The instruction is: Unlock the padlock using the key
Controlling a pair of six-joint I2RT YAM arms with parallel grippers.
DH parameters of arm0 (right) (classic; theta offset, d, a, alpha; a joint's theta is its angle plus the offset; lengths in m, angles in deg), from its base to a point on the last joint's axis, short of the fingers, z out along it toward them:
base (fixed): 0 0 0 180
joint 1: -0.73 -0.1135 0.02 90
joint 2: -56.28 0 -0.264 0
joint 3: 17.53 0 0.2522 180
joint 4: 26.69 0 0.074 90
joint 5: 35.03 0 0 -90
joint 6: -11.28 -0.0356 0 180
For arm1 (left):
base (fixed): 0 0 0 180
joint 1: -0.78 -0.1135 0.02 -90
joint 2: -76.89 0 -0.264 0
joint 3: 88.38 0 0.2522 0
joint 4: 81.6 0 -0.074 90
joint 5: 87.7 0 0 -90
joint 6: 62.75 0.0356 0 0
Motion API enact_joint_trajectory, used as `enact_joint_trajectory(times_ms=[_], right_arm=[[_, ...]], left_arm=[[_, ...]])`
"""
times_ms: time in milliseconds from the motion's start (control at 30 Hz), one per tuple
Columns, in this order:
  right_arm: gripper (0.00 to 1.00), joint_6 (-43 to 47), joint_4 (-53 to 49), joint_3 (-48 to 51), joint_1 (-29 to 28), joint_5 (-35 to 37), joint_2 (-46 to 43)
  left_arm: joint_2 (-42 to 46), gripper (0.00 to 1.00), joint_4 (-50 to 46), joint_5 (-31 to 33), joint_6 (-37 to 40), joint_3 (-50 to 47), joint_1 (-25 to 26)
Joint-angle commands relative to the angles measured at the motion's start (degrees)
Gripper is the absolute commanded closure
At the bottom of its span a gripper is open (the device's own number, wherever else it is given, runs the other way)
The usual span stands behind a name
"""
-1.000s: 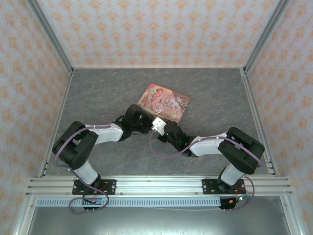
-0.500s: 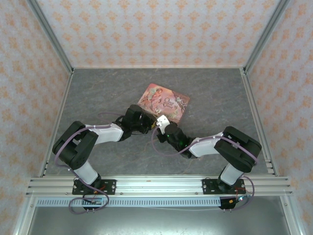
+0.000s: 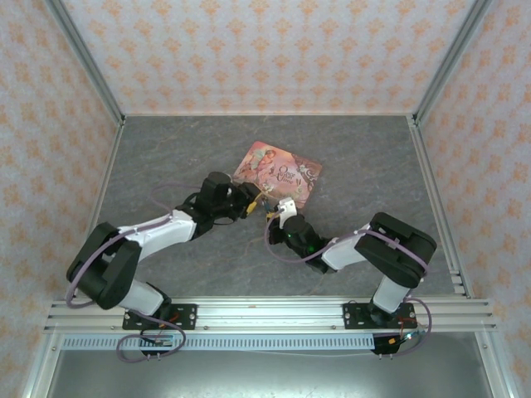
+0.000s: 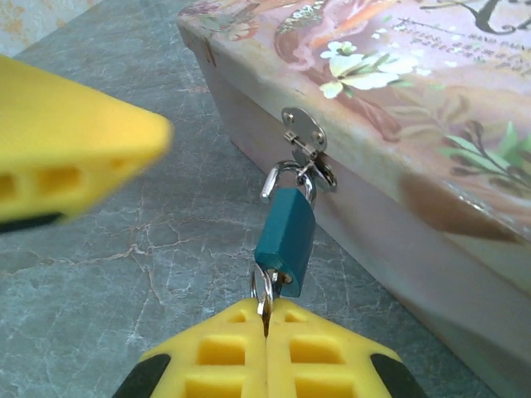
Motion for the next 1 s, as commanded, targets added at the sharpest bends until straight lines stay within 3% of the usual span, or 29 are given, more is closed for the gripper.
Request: enact_joint_trajectory(times_ms=[0,400,600,833,967], right_arm=[[1.00,-7.0,2.3,1.0,0.0,-3.0,0.8],[1.00,-30.6,17.3,5.3,6.6,-16.7,5.5],[1.00,-36.3,22.2,7.8,7.2,-15.2,7.1],[1.00,-41.5,23.2,9.2,8.1,-14.7,7.1],[0.78,-41.8,21.6,10.8,8.6,-13.7,5.2]], left_arm=[[5.5,0.46,-8.7,4.2,5.1,-0.4,-1.5],[16.5,0.32,-25.0,15.7,17.7,2.6,-2.1],[16.5,0.27,-27.3,18.1,19.1,2.8,-2.4],[13.0,0.20,-28.7,15.7,22.4,5.7,-5.4],[9.2,0.12,-27.7,13.9,26.4,9.0,-7.4]])
